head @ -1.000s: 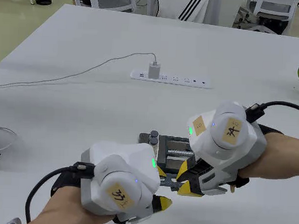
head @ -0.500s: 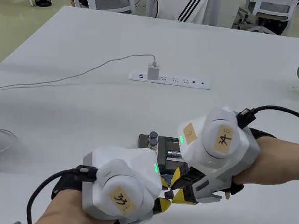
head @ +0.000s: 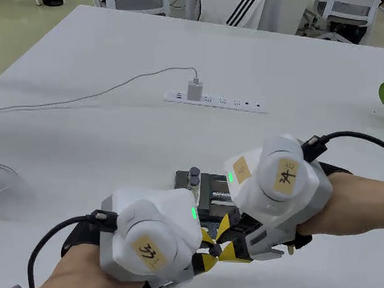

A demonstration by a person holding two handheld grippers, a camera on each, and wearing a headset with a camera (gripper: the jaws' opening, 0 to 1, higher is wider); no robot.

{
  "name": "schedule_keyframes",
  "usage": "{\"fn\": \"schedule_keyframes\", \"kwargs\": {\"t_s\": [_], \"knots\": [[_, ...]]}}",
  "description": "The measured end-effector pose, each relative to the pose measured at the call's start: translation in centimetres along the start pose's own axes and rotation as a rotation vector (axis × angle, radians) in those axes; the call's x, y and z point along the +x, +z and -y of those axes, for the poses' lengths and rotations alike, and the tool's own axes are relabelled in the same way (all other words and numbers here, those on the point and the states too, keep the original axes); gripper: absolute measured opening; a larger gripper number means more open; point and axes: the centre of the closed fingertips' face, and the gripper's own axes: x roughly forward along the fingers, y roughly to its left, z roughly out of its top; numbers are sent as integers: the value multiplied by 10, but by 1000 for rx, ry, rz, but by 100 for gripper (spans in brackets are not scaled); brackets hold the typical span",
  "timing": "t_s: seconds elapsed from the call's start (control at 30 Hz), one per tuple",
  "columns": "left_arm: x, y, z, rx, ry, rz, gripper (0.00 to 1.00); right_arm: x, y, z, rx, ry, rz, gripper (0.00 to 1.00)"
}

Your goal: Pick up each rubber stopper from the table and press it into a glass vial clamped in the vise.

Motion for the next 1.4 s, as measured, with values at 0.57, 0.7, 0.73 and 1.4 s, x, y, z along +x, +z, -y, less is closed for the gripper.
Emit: {"fn": "schedule_keyframes", "kwargs": {"t_s": [0.57,0.7,0.73,1.4], "knots": [[-7,-2,1,-125,33,86,5,-15,10,8,59,-38,133,21],[-14,0,-8,-175,60,130,5,-25,14,13,64,-75,168,20],[-16,1,-10,-185,64,140,5,-27,16,13,70,-77,178,20],[-28,20,-10,-150,33,289,5,-35,27,3,71,-38,258,13]]}}
